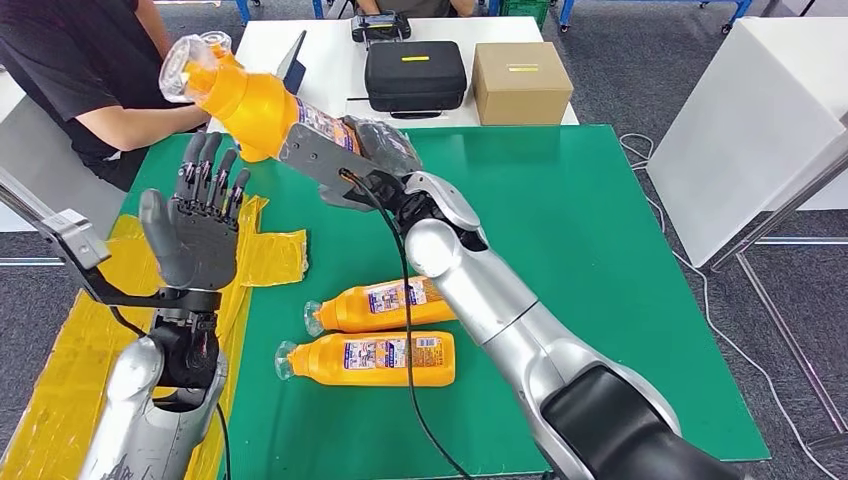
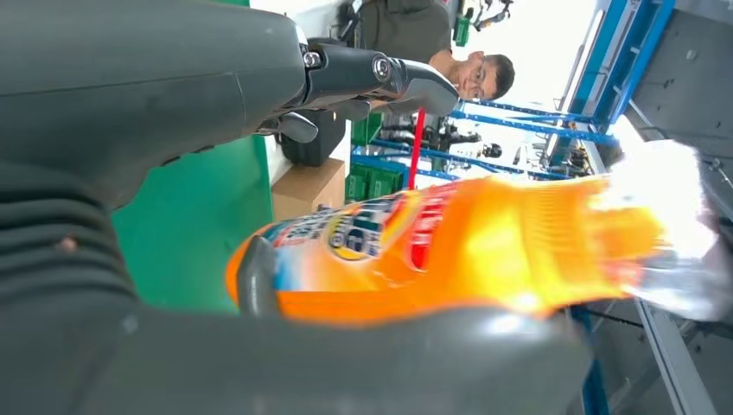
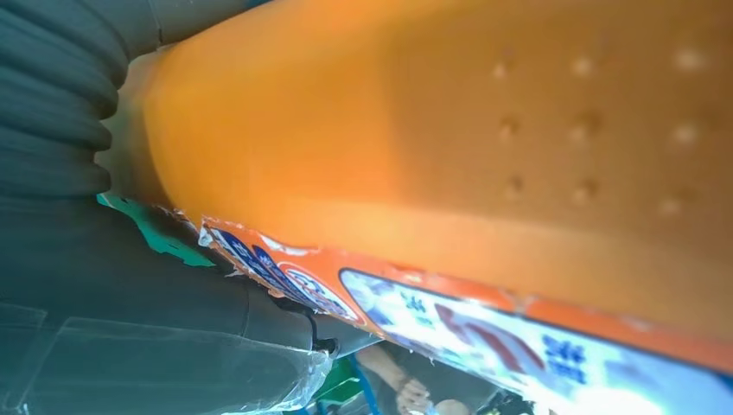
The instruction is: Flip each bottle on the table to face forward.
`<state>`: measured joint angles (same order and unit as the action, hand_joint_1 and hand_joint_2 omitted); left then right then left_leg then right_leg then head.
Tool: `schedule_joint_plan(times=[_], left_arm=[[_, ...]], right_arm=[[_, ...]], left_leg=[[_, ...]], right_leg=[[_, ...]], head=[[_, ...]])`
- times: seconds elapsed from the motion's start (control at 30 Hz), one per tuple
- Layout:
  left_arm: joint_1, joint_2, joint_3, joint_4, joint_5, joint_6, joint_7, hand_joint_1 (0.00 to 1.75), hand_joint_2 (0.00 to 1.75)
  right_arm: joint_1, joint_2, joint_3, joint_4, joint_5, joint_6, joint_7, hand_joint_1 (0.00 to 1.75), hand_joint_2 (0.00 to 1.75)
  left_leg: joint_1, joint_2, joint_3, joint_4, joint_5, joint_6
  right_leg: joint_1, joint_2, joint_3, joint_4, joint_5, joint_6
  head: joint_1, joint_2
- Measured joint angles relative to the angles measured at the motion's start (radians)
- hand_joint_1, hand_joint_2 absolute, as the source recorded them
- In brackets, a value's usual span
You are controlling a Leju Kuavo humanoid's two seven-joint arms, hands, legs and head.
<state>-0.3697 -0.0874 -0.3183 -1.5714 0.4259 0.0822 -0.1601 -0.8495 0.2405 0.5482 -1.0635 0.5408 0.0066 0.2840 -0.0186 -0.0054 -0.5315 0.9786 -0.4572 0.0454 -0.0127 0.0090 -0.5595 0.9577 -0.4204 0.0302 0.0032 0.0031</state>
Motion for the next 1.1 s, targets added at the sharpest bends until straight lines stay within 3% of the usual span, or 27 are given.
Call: schedule_joint_plan(times=[0.27, 0.43, 1.1], left_arm=[[0.017, -0.001, 0.003, 0.007, -0.036, 0.041, -0.029, 0.00, 1.75], [0.052, -0.004, 0.034, -0.006, -0.056, 0.064, -0.039, 0.00, 1.75], [0.216, 0.009, 0.157, -0.154, -0.145, 0.142, -0.110, 0.00, 1.75]], right_arm=[[0.000, 0.077, 0.049, 0.001, -0.026, -0.042, -0.001, 1.75, 1.75], [-0.005, 0.109, 0.125, 0.006, -0.107, -0.077, 0.013, 1.75, 1.75], [-0.086, 0.123, 0.406, 0.043, -0.379, -0.144, 0.031, 1.75, 1.75]], left_leg=[[0.000, 0.000, 0.000, 0.000, 0.000, 0.000], [0.000, 0.000, -0.001, 0.000, 0.000, 0.000], [0.001, -0.001, -0.002, 0.000, 0.000, 0.000]], right_leg=[[0.000, 0.000, 0.000, 0.000, 0.000, 0.000], [0.000, 0.000, 0.000, 0.000, 0.000, 0.000], [0.000, -0.001, -0.001, 0.000, 0.000, 0.000]], head=[[0.000, 0.000], [0.000, 0.000], [0.000, 0.000]])
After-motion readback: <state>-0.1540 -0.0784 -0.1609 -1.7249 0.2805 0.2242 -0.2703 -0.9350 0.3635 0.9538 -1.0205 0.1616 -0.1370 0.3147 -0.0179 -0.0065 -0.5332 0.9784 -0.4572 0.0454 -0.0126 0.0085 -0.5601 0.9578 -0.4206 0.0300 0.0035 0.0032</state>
